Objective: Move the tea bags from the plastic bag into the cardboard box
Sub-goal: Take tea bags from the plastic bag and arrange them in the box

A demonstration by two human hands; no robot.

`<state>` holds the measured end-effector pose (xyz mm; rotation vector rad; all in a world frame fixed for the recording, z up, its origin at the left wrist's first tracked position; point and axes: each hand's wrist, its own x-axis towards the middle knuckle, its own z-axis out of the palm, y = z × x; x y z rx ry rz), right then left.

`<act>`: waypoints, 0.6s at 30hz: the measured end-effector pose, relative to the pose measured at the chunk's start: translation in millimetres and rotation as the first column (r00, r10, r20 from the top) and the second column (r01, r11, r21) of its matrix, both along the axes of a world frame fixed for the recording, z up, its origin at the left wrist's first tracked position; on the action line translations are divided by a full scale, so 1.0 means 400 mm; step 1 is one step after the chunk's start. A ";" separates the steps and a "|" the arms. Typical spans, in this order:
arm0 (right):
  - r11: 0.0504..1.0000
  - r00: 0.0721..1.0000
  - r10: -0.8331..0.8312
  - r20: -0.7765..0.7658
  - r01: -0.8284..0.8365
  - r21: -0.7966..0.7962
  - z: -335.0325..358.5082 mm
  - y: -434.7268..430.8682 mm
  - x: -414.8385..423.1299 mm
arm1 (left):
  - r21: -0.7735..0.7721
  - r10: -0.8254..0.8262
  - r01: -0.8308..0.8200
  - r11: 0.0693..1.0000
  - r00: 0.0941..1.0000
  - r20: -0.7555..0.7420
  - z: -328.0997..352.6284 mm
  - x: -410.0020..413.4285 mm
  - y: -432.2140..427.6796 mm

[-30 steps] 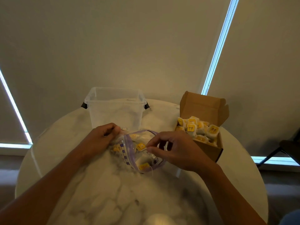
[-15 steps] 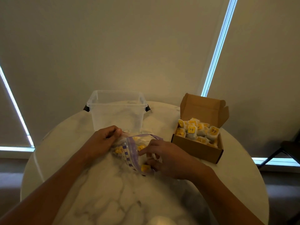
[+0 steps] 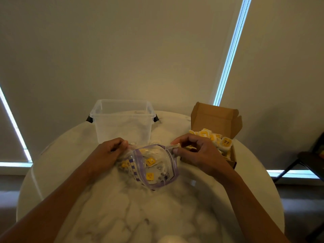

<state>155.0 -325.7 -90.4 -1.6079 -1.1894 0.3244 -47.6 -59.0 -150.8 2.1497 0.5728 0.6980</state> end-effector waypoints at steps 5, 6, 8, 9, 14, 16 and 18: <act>0.988 0.992 -0.127 -0.023 0.128 0.089 0.002 -0.010 0.029 | 0.001 -0.005 0.005 1.000 1.000 0.015 0.000 0.004 -0.003; 0.980 0.986 -0.150 -0.067 0.157 0.119 0.004 -0.011 0.033 | -0.013 -0.006 0.007 1.000 1.000 0.023 -0.002 0.004 -0.003; 0.960 0.967 -0.184 -0.175 0.215 0.178 0.010 -0.016 0.042 | -0.028 -0.008 0.009 1.000 1.000 0.023 -0.005 0.003 -0.002; 0.948 0.956 -0.205 -0.212 0.247 0.199 0.013 -0.020 0.050 | -0.029 -0.006 0.006 1.000 1.000 0.022 -0.007 0.004 -0.001; 0.846 0.879 -0.440 -0.184 0.474 0.244 0.002 -0.050 0.120 | -0.011 -0.011 0.011 1.000 1.000 0.021 -0.010 0.008 0.005; 0.805 0.846 -0.516 -0.135 0.532 0.261 -0.001 -0.068 0.141 | -0.016 -0.016 0.016 1.000 1.000 0.023 -0.011 0.009 0.007; 0.819 0.853 -0.513 -0.100 0.521 0.241 -0.005 -0.082 0.155 | -0.019 -0.015 0.015 1.000 1.000 0.018 -0.013 0.009 0.009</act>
